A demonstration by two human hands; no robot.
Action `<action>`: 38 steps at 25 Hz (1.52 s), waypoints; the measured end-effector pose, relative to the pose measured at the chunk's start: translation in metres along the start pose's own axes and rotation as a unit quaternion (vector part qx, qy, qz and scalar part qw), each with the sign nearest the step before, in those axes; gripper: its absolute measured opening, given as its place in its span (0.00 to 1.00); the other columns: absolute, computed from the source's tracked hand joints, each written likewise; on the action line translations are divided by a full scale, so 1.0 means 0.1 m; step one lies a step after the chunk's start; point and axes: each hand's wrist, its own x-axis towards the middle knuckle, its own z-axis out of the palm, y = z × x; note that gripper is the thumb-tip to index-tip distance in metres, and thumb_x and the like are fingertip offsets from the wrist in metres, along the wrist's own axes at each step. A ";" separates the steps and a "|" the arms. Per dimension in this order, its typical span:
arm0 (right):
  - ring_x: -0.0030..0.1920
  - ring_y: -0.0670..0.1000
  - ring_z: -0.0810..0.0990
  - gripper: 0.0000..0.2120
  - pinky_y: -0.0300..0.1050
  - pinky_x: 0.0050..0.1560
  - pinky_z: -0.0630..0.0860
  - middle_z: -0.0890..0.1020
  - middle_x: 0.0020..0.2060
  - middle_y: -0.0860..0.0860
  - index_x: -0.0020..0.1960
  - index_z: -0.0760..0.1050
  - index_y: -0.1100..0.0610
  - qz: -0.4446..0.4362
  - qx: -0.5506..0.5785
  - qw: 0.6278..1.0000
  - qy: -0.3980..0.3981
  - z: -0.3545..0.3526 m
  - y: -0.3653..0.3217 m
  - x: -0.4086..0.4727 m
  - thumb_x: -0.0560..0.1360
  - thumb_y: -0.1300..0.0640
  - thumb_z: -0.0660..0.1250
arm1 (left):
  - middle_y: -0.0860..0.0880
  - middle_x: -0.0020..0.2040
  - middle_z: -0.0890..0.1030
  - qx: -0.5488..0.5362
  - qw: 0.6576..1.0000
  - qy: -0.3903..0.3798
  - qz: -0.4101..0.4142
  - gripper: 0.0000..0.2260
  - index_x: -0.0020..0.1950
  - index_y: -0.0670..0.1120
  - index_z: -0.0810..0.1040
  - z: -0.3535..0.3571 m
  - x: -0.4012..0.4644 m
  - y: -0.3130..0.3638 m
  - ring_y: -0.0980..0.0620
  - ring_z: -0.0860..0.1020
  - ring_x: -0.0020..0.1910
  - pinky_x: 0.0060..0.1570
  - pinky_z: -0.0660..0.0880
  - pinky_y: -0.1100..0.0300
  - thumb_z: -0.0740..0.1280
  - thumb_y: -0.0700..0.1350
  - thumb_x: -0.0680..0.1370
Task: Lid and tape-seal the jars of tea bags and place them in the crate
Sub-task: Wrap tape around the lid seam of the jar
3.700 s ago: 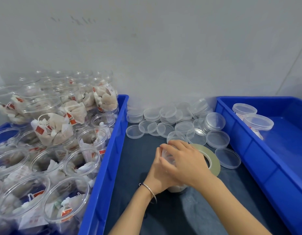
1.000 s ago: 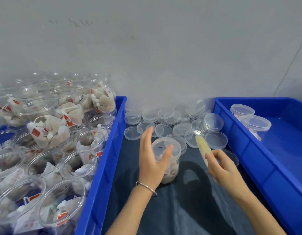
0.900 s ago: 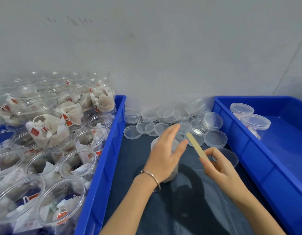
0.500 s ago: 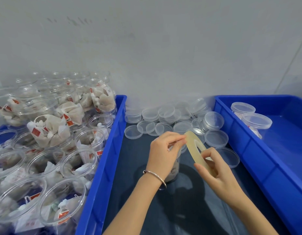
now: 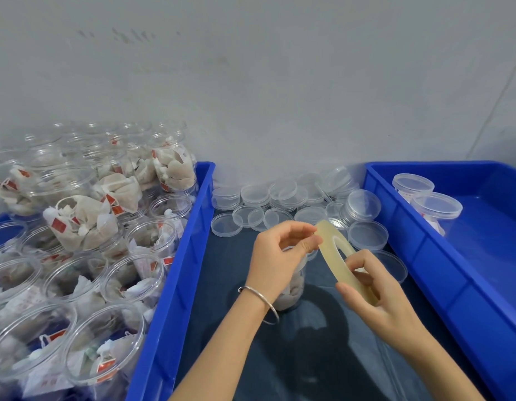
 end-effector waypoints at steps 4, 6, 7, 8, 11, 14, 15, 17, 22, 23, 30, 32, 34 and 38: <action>0.38 0.50 0.75 0.07 0.38 0.39 0.70 0.73 0.39 0.46 0.43 0.71 0.56 -0.025 -0.033 0.999 -0.004 -0.02 0.02 0.00 0.70 0.56 0.68 | 0.52 0.31 0.82 -0.017 0.999 -0.016 -0.042 0.05 0.39 0.43 0.82 -0.04 0.02 0.03 0.59 0.79 0.31 0.39 0.76 0.69 0.72 0.35 0.72; 0.38 0.50 0.74 0.07 0.40 0.41 0.71 0.73 0.39 0.46 0.43 0.71 0.57 -0.034 -0.041 0.999 -0.004 -0.02 0.02 0.01 0.70 0.56 0.69 | 0.51 0.31 0.80 0.005 0.998 -0.031 -0.053 0.06 0.40 0.43 0.80 -0.04 0.03 0.03 0.61 0.78 0.31 0.39 0.76 0.69 0.70 0.35 0.75; 0.38 0.50 0.74 0.07 0.40 0.41 0.71 0.73 0.39 0.46 0.43 0.71 0.57 -0.036 -0.043 0.998 -0.004 -0.02 0.03 0.01 0.70 0.56 0.69 | 0.50 0.32 0.79 0.017 0.997 -0.038 -0.058 0.06 0.40 0.43 0.79 -0.04 0.03 0.04 0.61 0.77 0.31 0.39 0.76 0.69 0.68 0.35 0.76; 0.38 0.50 0.74 0.07 0.41 0.41 0.72 0.73 0.39 0.46 0.43 0.71 0.57 -0.035 -0.045 0.998 -0.006 -0.01 0.03 0.01 0.70 0.57 0.69 | 0.49 0.33 0.79 0.032 0.997 -0.042 -0.058 0.06 0.41 0.43 0.78 -0.03 0.02 0.05 0.61 0.77 0.31 0.39 0.75 0.70 0.67 0.35 0.77; 0.40 0.50 0.75 0.08 0.41 0.41 0.72 0.73 0.41 0.46 0.43 0.71 0.55 -0.014 -0.065 0.998 0.001 0.01 0.07 0.01 0.73 0.59 0.71 | 0.50 0.37 0.77 0.147 0.989 -0.031 -0.015 0.06 0.42 0.44 0.74 0.00 -0.01 0.03 0.58 0.76 0.37 0.43 0.72 0.69 0.64 0.37 0.79; 0.42 0.49 0.74 0.10 0.40 0.42 0.70 0.73 0.41 0.44 0.42 0.69 0.52 0.009 -0.101 0.995 0.027 0.03 0.11 0.04 0.72 0.59 0.71 | 0.49 0.42 0.74 0.222 0.974 -0.038 0.026 0.07 0.43 0.44 0.70 0.03 -0.03 0.03 0.52 0.73 0.43 0.45 0.69 0.68 0.61 0.36 0.80; 0.42 0.49 0.73 0.10 0.40 0.42 0.70 0.73 0.41 0.44 0.42 0.69 0.51 0.009 -0.112 0.993 0.028 0.04 0.11 0.04 0.72 0.58 0.71 | 0.48 0.41 0.75 0.213 0.976 -0.039 0.019 0.08 0.42 0.44 0.70 0.03 -0.03 0.03 0.51 0.73 0.42 0.44 0.69 0.67 0.60 0.35 0.80; 0.42 0.49 0.73 0.11 0.44 0.42 0.71 0.73 0.40 0.43 0.41 0.69 0.50 0.003 -0.137 0.990 0.023 0.06 0.10 0.05 0.72 0.55 0.71 | 0.47 0.38 0.75 0.176 0.984 -0.039 0.002 0.08 0.43 0.44 0.69 -0.01 0.00 0.03 0.50 0.75 0.39 0.45 0.73 0.65 0.60 0.34 0.80; 0.41 0.49 0.73 0.10 0.48 0.40 0.72 0.73 0.39 0.43 0.41 0.69 0.50 -0.001 -0.150 0.989 0.018 0.02 0.08 0.07 0.71 0.53 0.71 | 0.53 0.41 0.78 0.131 0.988 -0.080 0.010 0.02 0.48 0.43 0.77 -0.09 0.00 0.04 0.58 0.78 0.40 0.50 0.78 0.59 0.64 0.39 0.79; 0.41 0.49 0.73 0.10 0.50 0.40 0.73 0.73 0.39 0.43 0.41 0.69 0.50 -0.002 -0.150 0.988 0.017 0.01 0.07 0.08 0.71 0.53 0.71 | 0.53 0.41 0.79 0.125 0.989 -0.080 0.010 0.04 0.48 0.42 0.79 -0.10 -0.01 0.03 0.58 0.78 0.41 0.51 0.78 0.59 0.65 0.41 0.79; 0.40 0.50 0.73 0.10 0.54 0.40 0.73 0.73 0.40 0.45 0.42 0.70 0.51 -0.005 -0.143 0.990 0.007 -0.02 0.00 0.04 0.71 0.55 0.72 | 0.53 0.39 0.82 0.091 0.993 -0.068 -0.003 0.07 0.42 0.48 0.81 -0.09 -0.02 0.02 0.60 0.80 0.39 0.45 0.76 0.68 0.76 0.39 0.69; 0.40 0.50 0.73 0.10 0.54 0.40 0.73 0.73 0.41 0.45 0.42 0.70 0.51 -0.001 -0.145 0.989 0.006 -0.03 -0.02 0.04 0.71 0.56 0.72 | 0.55 0.37 0.82 0.066 0.996 -0.066 -0.011 0.07 0.42 0.48 0.81 -0.12 0.00 0.01 0.59 0.81 0.37 0.45 0.78 0.66 0.73 0.36 0.72; 0.41 0.50 0.73 0.09 0.54 0.41 0.73 0.73 0.41 0.45 0.42 0.70 0.52 -0.001 -0.156 0.988 0.005 -0.04 -0.03 0.04 0.71 0.55 0.71 | 0.55 0.36 0.82 0.070 0.996 -0.061 -0.013 0.06 0.43 0.45 0.82 -0.15 0.01 0.01 0.59 0.81 0.36 0.43 0.78 0.67 0.71 0.35 0.74; 0.42 0.47 0.74 0.13 0.50 0.40 0.73 0.73 0.42 0.41 0.45 0.68 0.49 0.005 -0.213 0.977 0.007 -0.02 -0.07 0.00 0.72 0.39 0.61 | 0.48 0.42 0.82 0.239 0.966 -0.037 0.095 0.05 0.44 0.38 0.83 -0.12 -0.01 0.05 0.56 0.78 0.41 0.46 0.74 0.66 0.67 0.33 0.75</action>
